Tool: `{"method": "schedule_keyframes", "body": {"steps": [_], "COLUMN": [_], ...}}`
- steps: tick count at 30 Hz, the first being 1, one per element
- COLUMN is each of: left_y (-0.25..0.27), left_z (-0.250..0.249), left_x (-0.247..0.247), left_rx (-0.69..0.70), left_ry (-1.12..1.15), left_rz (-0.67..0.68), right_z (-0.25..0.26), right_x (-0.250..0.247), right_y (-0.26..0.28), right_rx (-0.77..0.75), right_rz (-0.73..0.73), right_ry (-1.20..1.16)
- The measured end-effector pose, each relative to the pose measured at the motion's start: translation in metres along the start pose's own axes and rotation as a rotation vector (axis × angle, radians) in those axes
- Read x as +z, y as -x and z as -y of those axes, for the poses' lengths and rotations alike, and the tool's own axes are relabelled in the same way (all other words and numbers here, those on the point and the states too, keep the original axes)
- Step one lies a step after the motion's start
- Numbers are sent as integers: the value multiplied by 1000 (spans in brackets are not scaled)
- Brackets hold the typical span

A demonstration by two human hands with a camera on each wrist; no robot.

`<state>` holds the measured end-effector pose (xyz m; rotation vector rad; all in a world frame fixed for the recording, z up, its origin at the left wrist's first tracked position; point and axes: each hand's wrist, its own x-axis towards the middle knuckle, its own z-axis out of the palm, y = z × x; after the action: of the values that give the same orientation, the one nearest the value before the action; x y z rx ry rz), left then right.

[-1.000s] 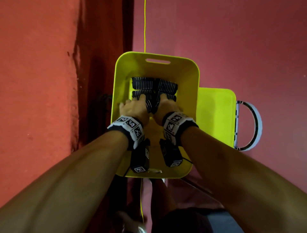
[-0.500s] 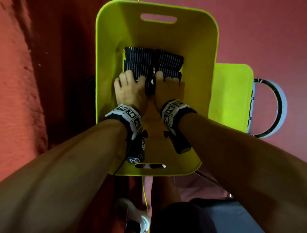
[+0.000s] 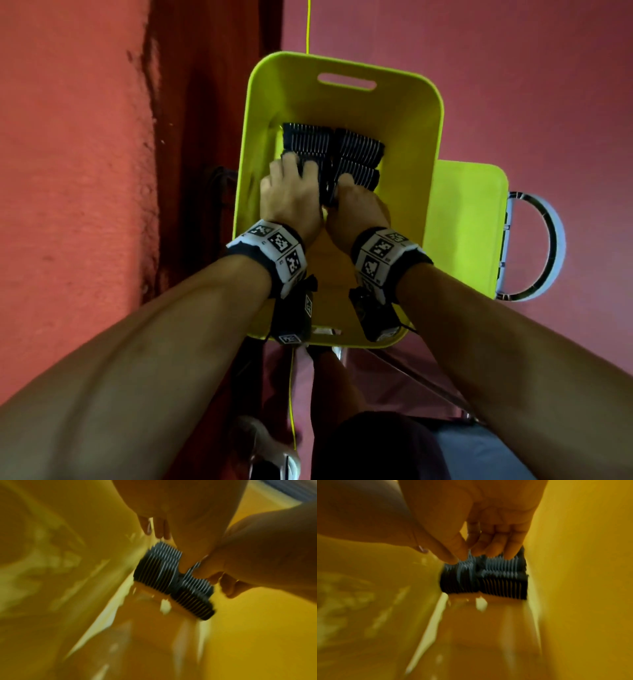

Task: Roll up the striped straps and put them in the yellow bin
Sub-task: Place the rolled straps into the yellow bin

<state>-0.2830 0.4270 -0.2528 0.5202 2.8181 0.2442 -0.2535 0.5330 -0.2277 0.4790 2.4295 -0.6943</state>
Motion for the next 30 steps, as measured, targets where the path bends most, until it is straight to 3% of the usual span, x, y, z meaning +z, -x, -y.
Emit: {"method": "schedule_keyframes", "body": {"steps": [3, 9, 13, 16, 20, 25, 30], "left_y": [21, 87, 143, 208, 324, 505, 679], "left_z": [-4, 20, 76, 131, 214, 301, 348], "left_x": [-36, -139, -199, -230, -252, -241, -208], "left_rx": [-21, -159, -267, -385, -619, -971, -1271], "left_ry": [137, 248, 296, 313, 333, 316, 321], "left_rz": [65, -107, -111, -217, -360, -368, -350], "right_z": [10, 76, 153, 221, 312, 398, 445], "right_x": [-9, -34, -33, -18, 36, 157, 278], "right_y": [26, 74, 113, 152, 219, 326, 435], "right_rx": [-73, -359, -584, -776, -1015, -1278, -1444], "right_rz": [-82, -146, -116, -80, 28, 183, 335], "right_ry": [-67, -41, 68, 225, 357, 476, 637]}}
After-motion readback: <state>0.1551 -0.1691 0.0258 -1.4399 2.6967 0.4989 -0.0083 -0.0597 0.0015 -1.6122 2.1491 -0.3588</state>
